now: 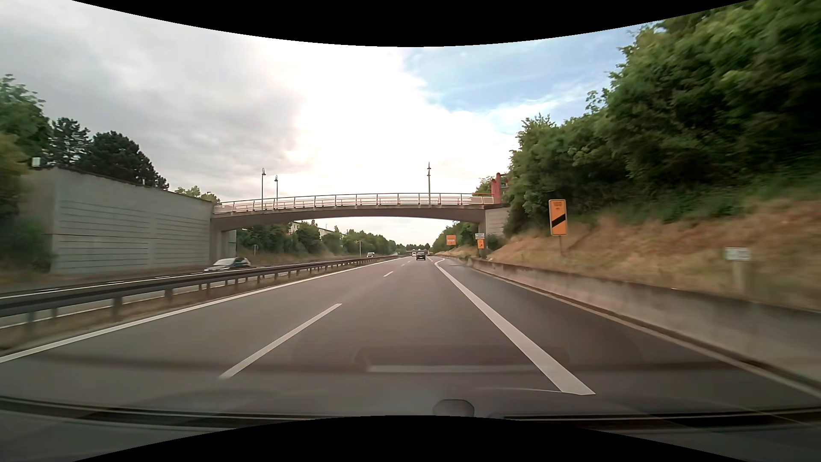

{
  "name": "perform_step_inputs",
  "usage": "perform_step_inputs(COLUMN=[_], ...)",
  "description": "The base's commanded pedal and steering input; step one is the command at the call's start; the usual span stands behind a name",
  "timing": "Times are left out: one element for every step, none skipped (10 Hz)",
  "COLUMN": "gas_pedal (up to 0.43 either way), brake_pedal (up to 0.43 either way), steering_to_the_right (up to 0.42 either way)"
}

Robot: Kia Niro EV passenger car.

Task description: Follow the waypoints while adhering to traffic rules and regulations

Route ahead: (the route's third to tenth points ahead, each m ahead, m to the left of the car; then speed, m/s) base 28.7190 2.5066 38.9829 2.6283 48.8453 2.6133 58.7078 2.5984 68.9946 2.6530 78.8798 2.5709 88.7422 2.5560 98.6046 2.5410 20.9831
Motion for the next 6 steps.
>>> perform_step_inputs(gas_pedal=[0.11,0.098,0.028,0.02,0.02,0.02], brake_pedal=[0.0,0.0,0.0,0.0,0.0,0.0], steering_to_the_right=[-0.003,-0.003,-0.002,-0.003,-0.002,-0.002])
